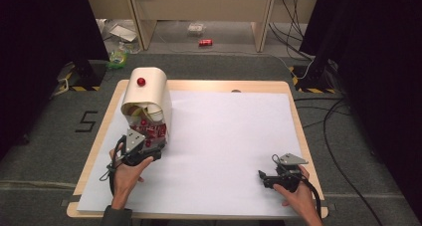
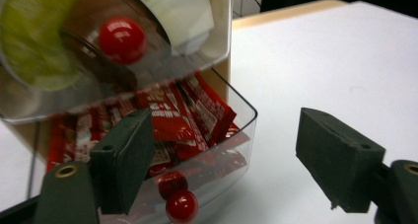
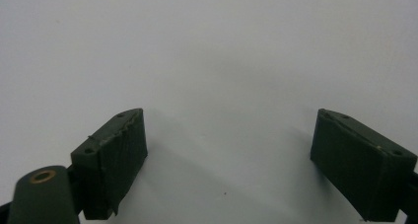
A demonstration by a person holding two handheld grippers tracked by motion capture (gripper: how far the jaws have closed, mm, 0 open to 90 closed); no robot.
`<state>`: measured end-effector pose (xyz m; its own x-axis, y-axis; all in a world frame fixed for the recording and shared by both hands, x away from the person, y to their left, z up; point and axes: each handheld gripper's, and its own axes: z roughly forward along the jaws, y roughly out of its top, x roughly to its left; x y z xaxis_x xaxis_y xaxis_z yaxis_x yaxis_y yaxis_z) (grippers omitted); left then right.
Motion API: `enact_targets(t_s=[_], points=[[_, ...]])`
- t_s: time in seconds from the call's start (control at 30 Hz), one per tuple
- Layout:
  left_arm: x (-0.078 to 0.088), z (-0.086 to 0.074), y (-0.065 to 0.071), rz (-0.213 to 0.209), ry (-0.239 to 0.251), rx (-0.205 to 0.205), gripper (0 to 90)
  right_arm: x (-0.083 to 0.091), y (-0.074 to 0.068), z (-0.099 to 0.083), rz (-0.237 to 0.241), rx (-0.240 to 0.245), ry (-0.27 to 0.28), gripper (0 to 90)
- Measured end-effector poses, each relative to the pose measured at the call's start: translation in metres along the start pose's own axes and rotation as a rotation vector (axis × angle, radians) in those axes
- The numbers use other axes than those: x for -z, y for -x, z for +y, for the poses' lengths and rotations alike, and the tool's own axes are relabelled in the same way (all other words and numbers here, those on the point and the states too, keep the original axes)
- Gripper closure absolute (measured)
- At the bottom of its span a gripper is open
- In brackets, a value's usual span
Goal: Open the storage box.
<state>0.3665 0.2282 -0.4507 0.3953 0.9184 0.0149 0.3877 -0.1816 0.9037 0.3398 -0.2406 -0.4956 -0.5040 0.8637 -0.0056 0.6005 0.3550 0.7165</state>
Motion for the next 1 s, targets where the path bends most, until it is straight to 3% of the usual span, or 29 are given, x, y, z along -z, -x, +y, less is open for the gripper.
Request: enact_targets(t_s=[0.17, 0.23, 0.33, 0.43, 0.5, 0.8, 1.0], points=[[-0.005, 0.000, -0.006, -0.025, -0.006, 0.040, 21.9, 0.000, 0.000, 0.000, 0.000, 0.000, 0.000, 14.3], [-0.005, 0.001, -0.008, -0.036, -0.017, 0.033, 21.4, 0.000, 0.000, 0.000, 0.000, 0.000, 0.000, 14.3], [-0.006, 0.001, -0.011, -0.014, -0.010, 0.006, 22.5, 0.000, 0.000, 0.000, 0.000, 0.000, 0.000, 14.3], [-0.011, -0.001, -0.012, -0.027, -0.039, 0.008, 23.1, 0.000, 0.000, 0.000, 0.000, 0.000, 0.000, 14.2], [-0.012, -0.003, -0.010, -0.011, -0.046, -0.020, 22.5, 0.000, 0.000, 0.000, 0.000, 0.000, 0.000, 14.3], [-0.006, -0.001, -0.003, 0.003, -0.090, -0.029, 22.8, 0.000, 0.000, 0.000, 0.000, 0.000, 0.000, 14.3], [0.003, -0.008, 0.001, -0.010, -0.088, -0.014, 22.8, 0.000, 0.000, 0.000, 0.000, 0.000, 0.000, 14.3]])
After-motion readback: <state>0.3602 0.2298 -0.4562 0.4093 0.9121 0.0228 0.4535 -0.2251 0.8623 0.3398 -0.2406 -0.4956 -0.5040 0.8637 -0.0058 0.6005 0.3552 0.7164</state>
